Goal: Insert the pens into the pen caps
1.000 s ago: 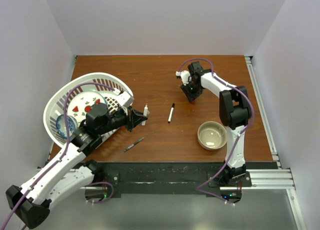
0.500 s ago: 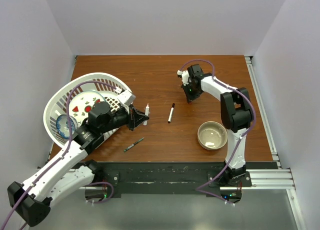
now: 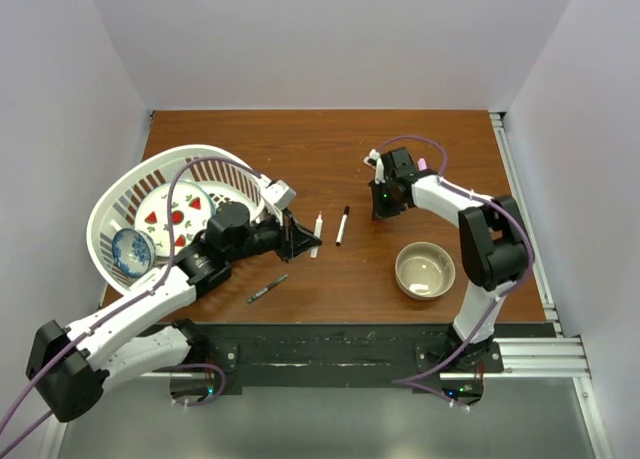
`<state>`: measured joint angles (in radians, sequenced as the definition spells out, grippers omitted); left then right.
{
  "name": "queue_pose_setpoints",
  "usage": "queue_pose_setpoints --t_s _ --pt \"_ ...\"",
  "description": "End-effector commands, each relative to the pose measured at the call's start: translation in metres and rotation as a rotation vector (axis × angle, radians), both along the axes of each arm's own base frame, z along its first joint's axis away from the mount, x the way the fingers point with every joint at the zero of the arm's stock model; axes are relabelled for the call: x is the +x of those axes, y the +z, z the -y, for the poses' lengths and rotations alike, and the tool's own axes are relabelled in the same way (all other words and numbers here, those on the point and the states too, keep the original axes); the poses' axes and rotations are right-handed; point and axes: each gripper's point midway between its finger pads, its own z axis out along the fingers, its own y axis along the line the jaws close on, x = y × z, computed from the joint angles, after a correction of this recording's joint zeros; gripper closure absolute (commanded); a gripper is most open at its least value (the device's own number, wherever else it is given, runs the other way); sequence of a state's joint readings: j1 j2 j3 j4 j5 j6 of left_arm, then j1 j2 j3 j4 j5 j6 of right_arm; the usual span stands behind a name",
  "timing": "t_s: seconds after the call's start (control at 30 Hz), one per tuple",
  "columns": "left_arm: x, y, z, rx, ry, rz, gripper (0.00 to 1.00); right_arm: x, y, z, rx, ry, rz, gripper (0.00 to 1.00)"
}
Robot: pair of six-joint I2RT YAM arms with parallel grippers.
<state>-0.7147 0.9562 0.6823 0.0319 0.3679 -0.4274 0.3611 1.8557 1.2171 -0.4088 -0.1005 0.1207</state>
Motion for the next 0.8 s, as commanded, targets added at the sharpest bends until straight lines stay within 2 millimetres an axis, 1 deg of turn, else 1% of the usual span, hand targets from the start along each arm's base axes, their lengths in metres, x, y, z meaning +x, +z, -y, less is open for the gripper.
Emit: queue_pose_setpoints --t_s 0.0,0.03,0.07,0.1,0.13,0.17,0.2,0.23,0.27,0.3,0.33,0.37,0.4,0.43,0.47,0.53,0.57,0.63,0.67,0.7,0.77 --pt "0.004 0.008 0.018 -0.120 -0.023 -0.013 1.00 -0.006 0.054 -0.009 0.143 -0.115 0.106 1.00" --pt "0.005 0.006 0.020 -0.129 -0.026 -0.022 1.00 -0.005 0.079 -0.014 0.206 -0.126 0.169 1.00" --pt "0.008 0.002 0.024 -0.137 -0.029 -0.028 1.00 -0.011 0.091 -0.020 0.257 -0.114 0.189 1.00" --pt "0.007 0.001 0.027 -0.146 -0.039 -0.048 1.00 -0.021 0.091 -0.022 0.285 -0.107 0.189 1.00" --pt "0.008 -0.001 0.030 -0.150 -0.045 -0.059 1.00 -0.020 0.104 -0.028 0.342 -0.122 0.224 1.00" --pt "0.010 -0.005 0.034 -0.156 -0.054 -0.067 1.00 -0.025 0.129 -0.030 0.395 -0.120 0.286 1.00" --pt "0.008 -0.005 0.037 -0.173 -0.070 -0.087 1.00 -0.034 0.130 -0.034 0.436 -0.107 0.282 1.00" --pt "0.007 -0.007 0.040 -0.184 -0.079 -0.098 1.00 -0.035 0.146 -0.042 0.501 -0.106 0.319 1.00" --pt "0.008 -0.007 0.044 -0.203 -0.094 -0.107 1.00 -0.043 0.159 -0.044 0.543 -0.099 0.348 1.00" --pt "0.008 -0.008 0.047 -0.210 -0.102 -0.113 1.00 -0.048 0.168 -0.049 0.578 -0.086 0.362 1.00" --pt "0.009 -0.003 0.049 -0.228 -0.112 -0.102 1.00 -0.049 0.180 -0.052 0.626 -0.100 0.385 1.00" --pt "0.010 -0.007 0.052 -0.229 -0.118 -0.119 1.00 -0.055 0.187 -0.053 0.656 -0.103 0.395 1.00" --pt "0.009 -0.007 0.054 -0.233 -0.125 -0.124 1.00 -0.058 0.201 -0.062 0.709 -0.075 0.429 1.00" --pt "0.010 -0.004 0.056 -0.245 -0.133 -0.114 1.00 -0.061 0.208 -0.065 0.745 -0.080 0.430 1.00" --pt "0.009 -0.007 0.058 -0.245 -0.144 -0.124 1.00 -0.064 0.211 -0.067 0.762 -0.078 0.437 1.00" --pt "0.008 -0.005 0.060 -0.258 -0.159 -0.120 1.00 -0.069 0.226 -0.072 0.815 -0.081 0.461 1.00" --pt "0.007 -0.007 0.061 -0.261 -0.167 -0.130 1.00 -0.072 0.226 -0.074 0.832 -0.082 0.457 1.00" --pt "0.007 -0.006 0.062 -0.273 -0.174 -0.127 1.00 -0.078 0.241 -0.079 0.894 -0.059 0.475 1.00" --pt "0.006 -0.007 0.064 -0.273 -0.181 -0.138 1.00 -0.079 0.242 -0.080 0.903 -0.054 0.476 1.00" --pt "0.006 -0.008 0.064 -0.273 -0.184 -0.141 1.00 -0.082 0.247 -0.080 0.914 -0.046 0.488 1.00" --pt "0.006 -0.009 0.065 -0.271 -0.191 -0.145 1.00 -0.084 0.247 -0.080 0.916 -0.045 0.488 1.00"
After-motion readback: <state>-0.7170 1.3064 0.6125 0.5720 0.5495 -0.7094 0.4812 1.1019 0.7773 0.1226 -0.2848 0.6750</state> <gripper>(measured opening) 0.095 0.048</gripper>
